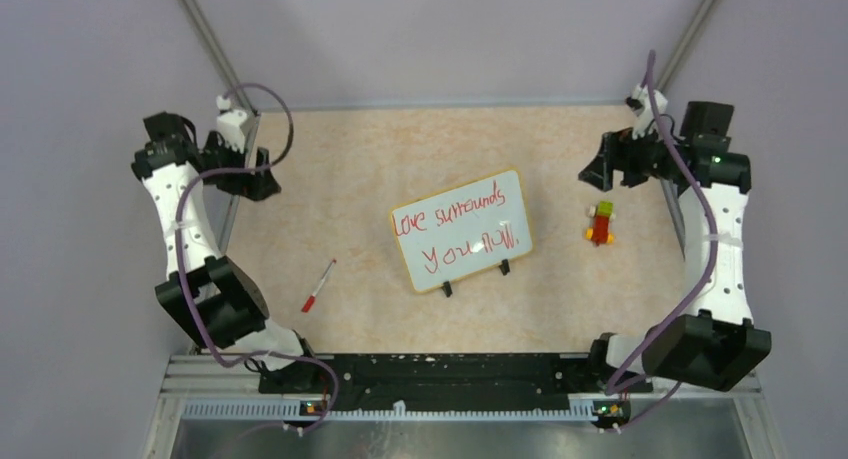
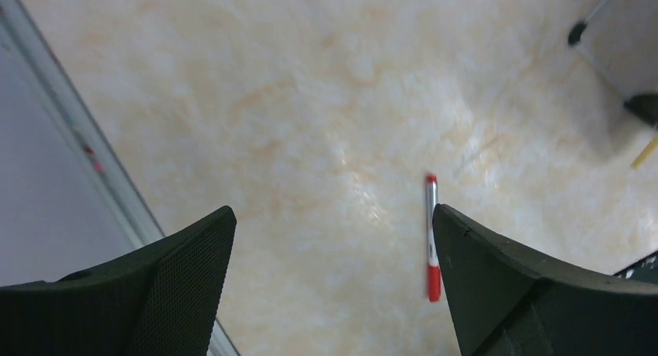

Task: Write a sentence on the whiteboard
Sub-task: Reset both arms

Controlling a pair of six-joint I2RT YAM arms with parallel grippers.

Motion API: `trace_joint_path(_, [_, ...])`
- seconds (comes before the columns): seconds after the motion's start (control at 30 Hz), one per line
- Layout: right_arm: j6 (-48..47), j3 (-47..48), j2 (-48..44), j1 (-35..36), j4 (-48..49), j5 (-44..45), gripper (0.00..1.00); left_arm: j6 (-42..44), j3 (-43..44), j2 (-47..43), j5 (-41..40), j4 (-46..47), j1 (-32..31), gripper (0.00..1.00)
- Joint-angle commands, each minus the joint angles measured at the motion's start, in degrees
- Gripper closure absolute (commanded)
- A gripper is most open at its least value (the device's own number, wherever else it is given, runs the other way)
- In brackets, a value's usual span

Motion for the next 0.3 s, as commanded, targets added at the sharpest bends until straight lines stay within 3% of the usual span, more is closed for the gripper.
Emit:
trace_joint_path(0.0, [-2.47,10.11,4.51,-8.37,-1.23,-3.54,0.20,-13.62,20.02,7.31,7.25,-1.62,0.03,0.01])
trace_joint_path(0.13, [-2.77,16.74,9.83,-16.78,-3.23,-8.49,0.20,-19.56,26.87,10.72,6.40,3.28,0.03,0.01])
trace_joint_path(0.27, [-4.13,17.60,11.48,-19.46,-2.55,-7.17,0.20,-22.81,23.75,9.66,3.33,9.05,-0.07,0.01])
